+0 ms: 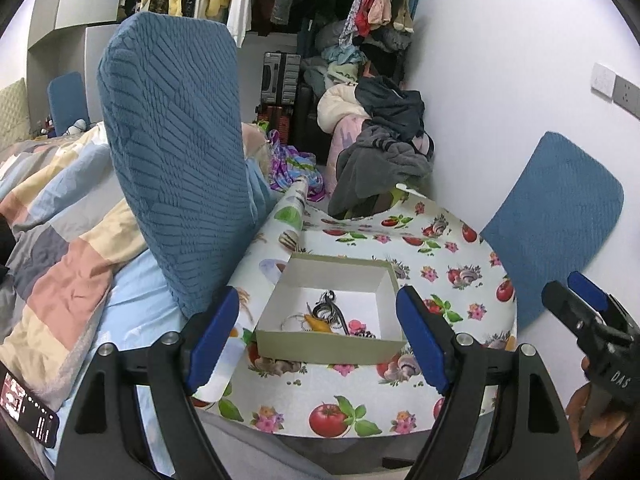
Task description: Organize jewelry
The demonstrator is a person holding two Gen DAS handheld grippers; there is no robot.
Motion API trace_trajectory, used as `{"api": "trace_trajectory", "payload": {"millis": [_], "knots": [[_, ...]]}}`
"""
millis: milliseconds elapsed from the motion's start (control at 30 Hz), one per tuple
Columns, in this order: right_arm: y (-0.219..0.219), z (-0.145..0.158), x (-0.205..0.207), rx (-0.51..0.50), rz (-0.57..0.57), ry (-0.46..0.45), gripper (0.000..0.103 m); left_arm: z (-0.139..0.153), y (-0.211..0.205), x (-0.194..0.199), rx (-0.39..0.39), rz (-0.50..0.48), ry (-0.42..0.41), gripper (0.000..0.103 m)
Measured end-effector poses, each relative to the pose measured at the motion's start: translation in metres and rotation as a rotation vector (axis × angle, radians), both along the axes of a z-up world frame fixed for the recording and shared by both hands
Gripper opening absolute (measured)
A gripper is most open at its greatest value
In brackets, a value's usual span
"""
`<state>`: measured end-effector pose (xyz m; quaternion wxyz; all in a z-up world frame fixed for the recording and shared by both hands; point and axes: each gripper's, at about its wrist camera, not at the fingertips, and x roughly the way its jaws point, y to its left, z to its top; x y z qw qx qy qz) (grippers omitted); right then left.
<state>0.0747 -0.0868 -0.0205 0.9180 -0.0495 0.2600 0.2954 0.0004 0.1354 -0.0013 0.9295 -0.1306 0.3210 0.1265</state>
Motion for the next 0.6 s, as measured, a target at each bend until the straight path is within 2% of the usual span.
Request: {"api": "trace_trajectory", "payload": {"millis": [433,600], "knots": [[-0.012,-0.037,-0.012,-0.049,-0.040,0.030,0.103,-0.036,-0.011,-0.005,-0.005,-0.029,0.077,0.081],[-0.017,-0.049,-0.013,-0.060,-0.068,0.055,0.103,-0.041,-0.012,-0.009,-0.013,-0.019,0.092,0.081]]}}
